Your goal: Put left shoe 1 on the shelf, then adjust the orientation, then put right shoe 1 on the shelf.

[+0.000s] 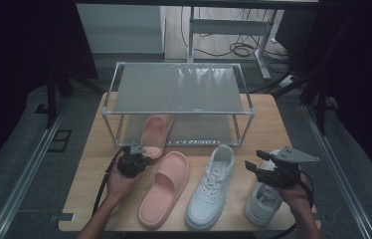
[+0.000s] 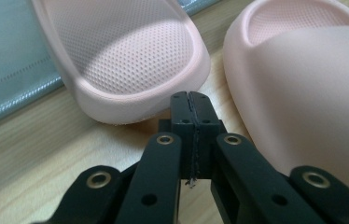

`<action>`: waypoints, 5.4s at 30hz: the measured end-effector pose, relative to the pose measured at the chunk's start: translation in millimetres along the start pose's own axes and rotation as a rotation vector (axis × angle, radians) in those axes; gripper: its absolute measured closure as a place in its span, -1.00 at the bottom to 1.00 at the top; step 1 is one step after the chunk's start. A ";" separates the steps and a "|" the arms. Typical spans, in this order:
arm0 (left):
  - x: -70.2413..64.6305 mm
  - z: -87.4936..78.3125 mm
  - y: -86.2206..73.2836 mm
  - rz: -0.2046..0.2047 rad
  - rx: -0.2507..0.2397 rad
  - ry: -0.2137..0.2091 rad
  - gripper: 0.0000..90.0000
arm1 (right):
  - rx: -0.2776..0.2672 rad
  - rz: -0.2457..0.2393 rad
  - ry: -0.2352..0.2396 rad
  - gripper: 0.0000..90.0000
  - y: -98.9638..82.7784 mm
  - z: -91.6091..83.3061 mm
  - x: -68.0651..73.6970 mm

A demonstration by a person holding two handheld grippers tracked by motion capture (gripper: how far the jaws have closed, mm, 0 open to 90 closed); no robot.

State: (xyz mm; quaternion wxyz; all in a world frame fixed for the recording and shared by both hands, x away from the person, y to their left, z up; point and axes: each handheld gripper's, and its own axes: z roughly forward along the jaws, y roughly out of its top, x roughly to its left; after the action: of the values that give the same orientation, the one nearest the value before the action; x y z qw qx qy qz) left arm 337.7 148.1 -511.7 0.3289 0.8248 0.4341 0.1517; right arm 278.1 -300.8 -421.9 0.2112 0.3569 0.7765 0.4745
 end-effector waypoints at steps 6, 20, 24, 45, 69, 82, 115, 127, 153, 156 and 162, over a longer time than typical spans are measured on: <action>-1.1 6.5 7.8 -0.001 0.002 -0.003 1.00 | 0.000 -0.001 0.002 -0.11 -0.1 -0.1 0.1; -0.8 18.8 23.6 -0.003 -0.007 0.003 1.00 | 0.003 -0.004 0.006 -0.11 -0.3 1.4 1.0; 0.8 23.2 29.2 0.005 -0.006 0.013 1.00 | 0.002 -0.002 0.005 -0.11 -0.3 1.0 0.4; 5.8 49.4 48.7 -0.038 -0.027 0.053 1.00 | -0.008 -0.001 0.005 -0.11 1.0 -3.1 -1.0; -7.5 -9.3 27.4 -0.025 -0.113 0.006 1.00 | -0.004 -0.004 0.006 -0.11 0.9 -1.4 2.1; -23.3 -43.6 -18.9 -0.046 -0.144 -0.085 0.99 | 0.007 -0.004 0.009 -0.11 0.1 1.8 3.6; -60.8 -39.2 -41.2 -0.023 -0.117 -0.142 1.00 | 0.027 -0.027 0.025 -0.11 0.4 9.7 9.5; -52.7 -36.0 -34.7 -0.043 -0.121 -0.121 1.00 | 0.022 -0.026 0.024 -0.11 0.0 9.3 8.6; -54.3 -75.9 -54.6 -0.084 -0.181 -0.221 0.96 | 0.014 -0.011 0.014 -0.11 -0.2 6.3 4.4; -55.4 -75.9 -54.1 -0.084 -0.180 -0.227 0.96 | 0.008 -0.017 0.014 -0.11 1.1 3.9 4.8; -61.1 -76.3 -52.8 -0.072 -0.176 -0.245 0.96 | 0.011 -0.015 0.011 -0.11 0.8 3.7 3.9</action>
State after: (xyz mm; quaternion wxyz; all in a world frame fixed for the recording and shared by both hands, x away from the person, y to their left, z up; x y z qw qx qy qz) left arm 229.0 151.1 -488.9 0.4557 0.7890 0.4051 0.0755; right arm 278.3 -295.5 -422.9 0.2084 0.3497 0.7827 0.4708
